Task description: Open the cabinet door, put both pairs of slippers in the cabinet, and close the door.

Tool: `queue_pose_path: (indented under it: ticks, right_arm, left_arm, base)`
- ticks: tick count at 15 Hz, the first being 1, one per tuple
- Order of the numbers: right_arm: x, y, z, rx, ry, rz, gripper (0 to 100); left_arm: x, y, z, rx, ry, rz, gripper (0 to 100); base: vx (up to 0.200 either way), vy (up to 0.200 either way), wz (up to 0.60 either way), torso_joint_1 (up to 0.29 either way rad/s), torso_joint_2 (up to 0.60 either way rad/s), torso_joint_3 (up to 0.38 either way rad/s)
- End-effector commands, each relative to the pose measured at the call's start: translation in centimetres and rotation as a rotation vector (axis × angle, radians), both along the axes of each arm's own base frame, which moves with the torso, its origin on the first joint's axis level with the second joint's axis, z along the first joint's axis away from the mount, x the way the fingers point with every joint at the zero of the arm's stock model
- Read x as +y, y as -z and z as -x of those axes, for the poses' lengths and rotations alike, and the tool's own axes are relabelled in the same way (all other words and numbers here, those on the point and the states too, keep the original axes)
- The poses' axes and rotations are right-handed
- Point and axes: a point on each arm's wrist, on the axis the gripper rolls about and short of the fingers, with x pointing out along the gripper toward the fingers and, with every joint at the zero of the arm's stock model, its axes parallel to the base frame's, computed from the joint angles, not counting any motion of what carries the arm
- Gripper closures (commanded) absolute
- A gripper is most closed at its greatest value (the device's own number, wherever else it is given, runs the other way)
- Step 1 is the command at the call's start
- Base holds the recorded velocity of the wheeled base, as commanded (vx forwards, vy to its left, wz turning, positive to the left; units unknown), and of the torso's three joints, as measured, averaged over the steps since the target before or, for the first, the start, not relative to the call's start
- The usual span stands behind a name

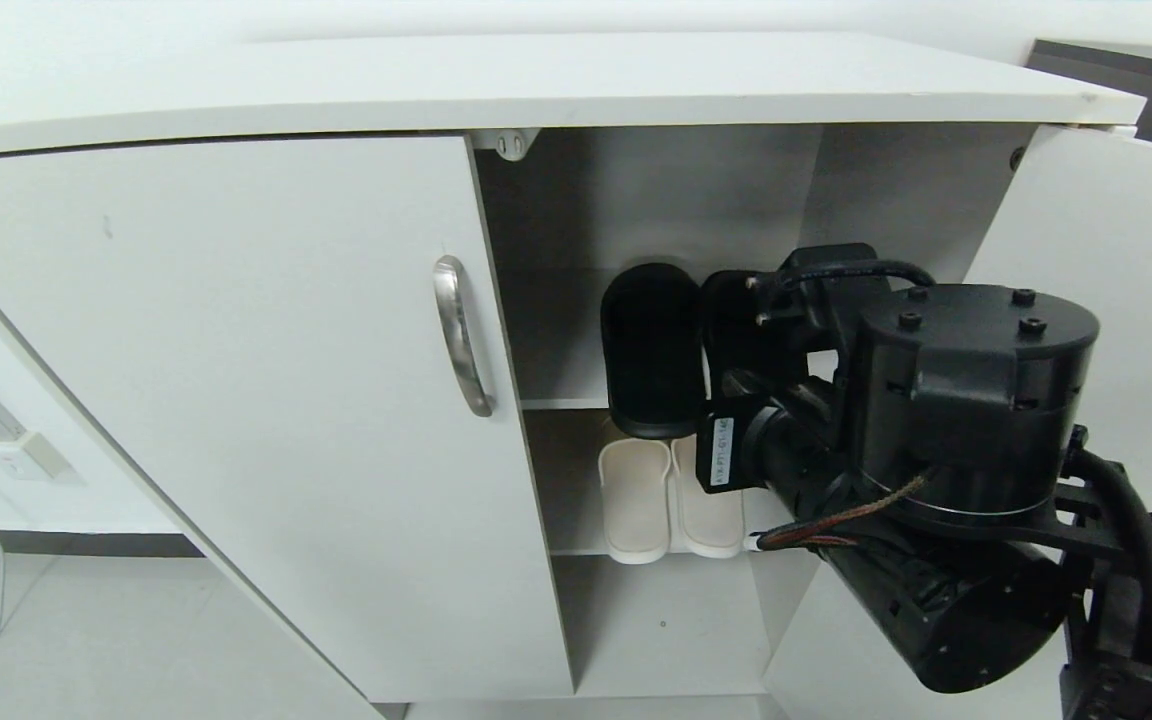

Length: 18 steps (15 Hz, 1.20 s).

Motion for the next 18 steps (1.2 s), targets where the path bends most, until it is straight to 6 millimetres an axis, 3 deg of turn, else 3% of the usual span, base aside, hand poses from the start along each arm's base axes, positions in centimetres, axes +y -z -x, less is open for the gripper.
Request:
queue_pose_path:
  ticks: [1, 5, 18]
  right_arm:
    - [0.09, 0.18, -0.03, 0.003, 0.000, 0.005, 100]
    - [0.09, 0.14, -0.03, 0.002, 0.001, 0.004, 100]
    - [0.26, 0.60, -0.09, 0.010, 0.003, 0.017, 100]
  left_arm:
    - [0.00, 0.01, 0.00, 0.000, 0.000, 0.001, 100]
    - [0.00, 0.01, 0.00, 0.000, 0.000, -0.002, 100]
    - [0.00, 0.00, -0.01, 0.002, 0.001, -0.002, 100]
  base:
    - [0.000, 0.000, 0.00, 0.000, 0.00, 0.000]
    - [0.000, 0.000, 0.00, 0.000, 0.00, 0.000]
    - [-0.200, 0.000, 0.00, 0.003, 0.00, 0.003]
